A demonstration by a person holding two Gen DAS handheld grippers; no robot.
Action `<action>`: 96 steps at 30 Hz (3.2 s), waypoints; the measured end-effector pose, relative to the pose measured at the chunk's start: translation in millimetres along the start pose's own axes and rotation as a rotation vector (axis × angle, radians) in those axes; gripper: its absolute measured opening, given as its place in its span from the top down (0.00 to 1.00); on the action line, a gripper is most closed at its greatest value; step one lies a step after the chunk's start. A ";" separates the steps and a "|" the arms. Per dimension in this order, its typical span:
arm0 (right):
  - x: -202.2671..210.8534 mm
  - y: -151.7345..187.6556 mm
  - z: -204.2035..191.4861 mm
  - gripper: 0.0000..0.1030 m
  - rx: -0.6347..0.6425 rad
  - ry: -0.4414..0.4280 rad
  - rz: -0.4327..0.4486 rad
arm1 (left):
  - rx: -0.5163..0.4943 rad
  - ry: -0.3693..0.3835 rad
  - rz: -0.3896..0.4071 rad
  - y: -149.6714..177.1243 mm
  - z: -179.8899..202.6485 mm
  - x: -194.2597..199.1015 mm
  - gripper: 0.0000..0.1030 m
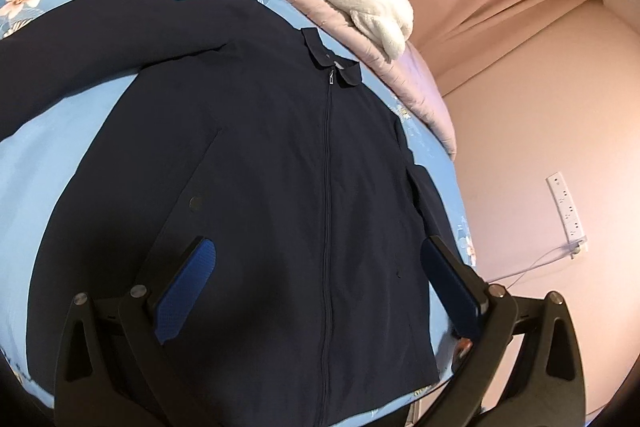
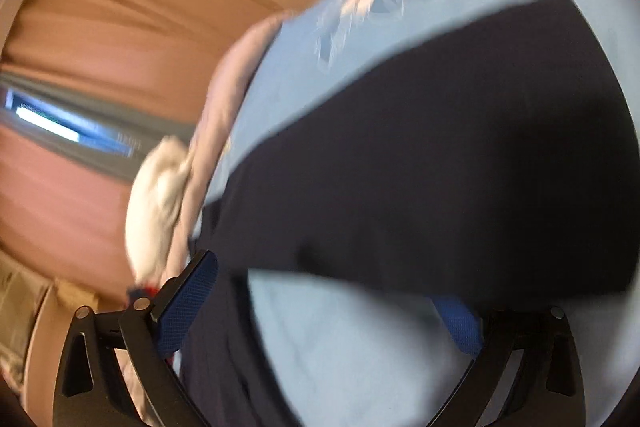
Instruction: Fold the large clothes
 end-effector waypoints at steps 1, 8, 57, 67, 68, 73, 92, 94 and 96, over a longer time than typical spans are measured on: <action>-4.8 -5.3 3.9 0.45 -0.022 0.005 0.002 | -0.004 -0.005 -0.009 -2.7 0.7 -5.2 0.00; -6.3 -14.6 -38.7 0.92 0.094 0.053 0.068 | -0.059 -0.054 -0.055 -17.3 -12.6 -33.4 0.00; -168.0 285.4 -237.0 0.32 1.083 -0.038 -0.524 | -0.028 0.120 0.021 -126.4 -60.2 -83.9 0.24; -221.8 239.6 -192.1 0.64 0.987 0.235 -0.381 | 0.020 -0.155 -0.137 -112.7 -109.1 -172.8 0.79; -222.7 242.4 -189.9 0.65 0.997 0.223 -0.374 | 0.032 -0.160 -0.146 -109.1 -115.9 -175.6 0.84; -221.5 252.3 -198.4 0.60 1.004 0.242 -0.371 | 0.116 -0.044 -0.121 -110.1 -128.4 -156.0 0.61; -54.6 243.3 -138.5 0.33 0.845 -0.044 -0.413 | 0.446 -0.187 0.322 64.9 -230.9 159.5 0.12; -49.3 246.7 -134.7 0.33 0.846 -0.048 -0.437 | 0.510 -0.230 0.356 82.9 -245.5 185.1 0.12; -45.6 252.4 -135.9 0.33 0.851 -0.055 -0.447 | 0.567 -0.197 0.384 93.7 -256.7 195.8 0.12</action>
Point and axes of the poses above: each gripper's, at about its wrist camera, not at the fingertips, and x roughly against the way its jaws point, z to its right, y to its underside, the point moved 3 cm from there along -x, roughly the way its jaws point, and after that the axes turned 14 degrees about -x, right-handed, at the moved point
